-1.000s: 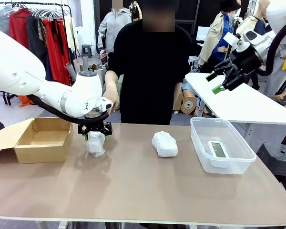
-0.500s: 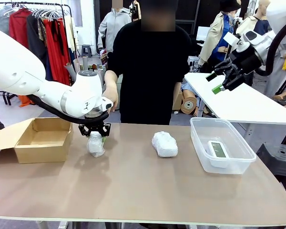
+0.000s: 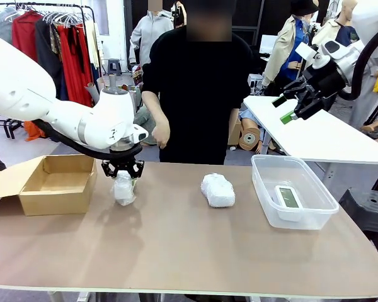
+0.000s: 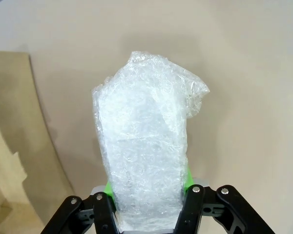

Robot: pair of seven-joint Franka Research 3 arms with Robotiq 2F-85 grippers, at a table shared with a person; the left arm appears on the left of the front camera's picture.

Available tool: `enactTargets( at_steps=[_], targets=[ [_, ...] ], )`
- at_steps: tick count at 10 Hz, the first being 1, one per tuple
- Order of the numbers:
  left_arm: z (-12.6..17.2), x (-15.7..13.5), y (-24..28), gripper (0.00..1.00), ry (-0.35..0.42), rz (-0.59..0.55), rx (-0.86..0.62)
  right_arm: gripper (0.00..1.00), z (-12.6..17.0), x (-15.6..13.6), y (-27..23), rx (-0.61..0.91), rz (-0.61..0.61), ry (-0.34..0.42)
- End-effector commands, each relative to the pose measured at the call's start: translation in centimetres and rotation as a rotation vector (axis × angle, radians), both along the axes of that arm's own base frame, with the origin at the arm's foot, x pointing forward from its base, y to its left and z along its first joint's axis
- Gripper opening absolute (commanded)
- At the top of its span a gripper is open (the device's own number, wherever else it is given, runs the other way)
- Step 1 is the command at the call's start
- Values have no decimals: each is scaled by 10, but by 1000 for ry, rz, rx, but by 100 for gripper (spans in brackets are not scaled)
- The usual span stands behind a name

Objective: Separate and place wrapped and unwrapped clocks.
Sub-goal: Pick up the Digital clock indicated by the person.

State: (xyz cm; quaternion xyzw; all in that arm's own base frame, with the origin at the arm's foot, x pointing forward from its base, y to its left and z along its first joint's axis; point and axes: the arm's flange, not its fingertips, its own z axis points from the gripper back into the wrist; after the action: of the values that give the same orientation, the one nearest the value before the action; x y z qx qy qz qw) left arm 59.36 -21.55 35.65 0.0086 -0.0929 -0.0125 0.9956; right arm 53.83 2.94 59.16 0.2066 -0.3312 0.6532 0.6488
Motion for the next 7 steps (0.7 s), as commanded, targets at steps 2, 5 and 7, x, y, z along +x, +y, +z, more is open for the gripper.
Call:
enactTargets(
  at_steps=[2, 5, 7],
  targets=[
    [36, -17, 4, 0, 20, 15, 17, 100, 1, 0, 0, 0, 1, -2],
    [49, -23, 4, 0, 7, 12, 8, 100, 1, 0, 0, 0, 1, -2],
    [54, -25, 0, 0, -1, 0, 7, 100, 1, 0, 0, 0, 1, -2]
  ],
)
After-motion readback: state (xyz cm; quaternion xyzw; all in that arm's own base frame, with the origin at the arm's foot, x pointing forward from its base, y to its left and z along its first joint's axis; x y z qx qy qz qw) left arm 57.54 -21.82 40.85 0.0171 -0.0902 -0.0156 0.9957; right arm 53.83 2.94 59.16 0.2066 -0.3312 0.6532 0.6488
